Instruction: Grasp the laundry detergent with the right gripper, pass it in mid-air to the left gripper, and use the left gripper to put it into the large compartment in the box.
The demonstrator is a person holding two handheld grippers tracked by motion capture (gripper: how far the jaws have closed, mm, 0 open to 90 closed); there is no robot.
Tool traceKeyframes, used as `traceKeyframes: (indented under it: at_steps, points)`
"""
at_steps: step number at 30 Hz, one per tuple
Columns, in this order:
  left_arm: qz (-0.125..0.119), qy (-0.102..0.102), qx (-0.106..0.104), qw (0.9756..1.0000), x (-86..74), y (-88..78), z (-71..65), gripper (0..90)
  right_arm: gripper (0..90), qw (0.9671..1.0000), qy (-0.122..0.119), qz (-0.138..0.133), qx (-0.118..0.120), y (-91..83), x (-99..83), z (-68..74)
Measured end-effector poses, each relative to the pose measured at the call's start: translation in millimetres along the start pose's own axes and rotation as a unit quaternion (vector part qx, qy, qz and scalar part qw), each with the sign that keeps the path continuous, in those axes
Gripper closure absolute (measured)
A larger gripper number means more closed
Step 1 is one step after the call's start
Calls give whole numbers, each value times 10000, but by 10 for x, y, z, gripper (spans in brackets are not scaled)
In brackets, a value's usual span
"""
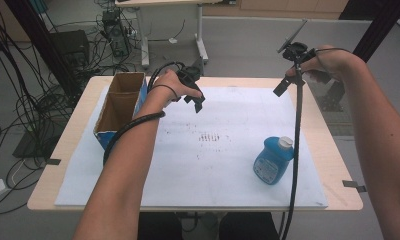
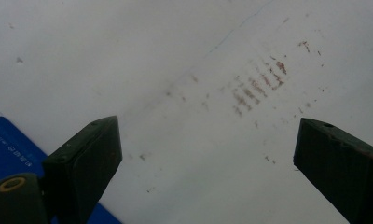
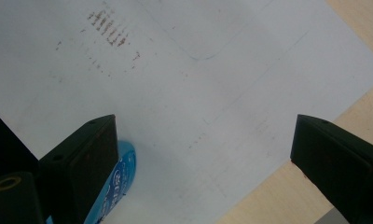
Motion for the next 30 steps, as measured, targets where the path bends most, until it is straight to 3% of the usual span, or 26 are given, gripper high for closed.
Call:
traceKeyframes:
  at_steps: [17,30]
  points:
    - [-3,-38,-39,10000,-23,0,20,80,75,10000,24,24,-69,-38,-46,-13]
    - [10,-62,-73,10000,-64,-3,39,81,74,9999,117,-43,-100,-134,-295,-46]
Point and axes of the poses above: each handheld gripper's, and its own axes: y roughly forward along the jaws, x roughly out of its top, z roughly to its left, the point moved 9 cm from there along y, roughly forward along the jaws, and after that the axes turned 2 degrees about -y, right-handed, at the moved point
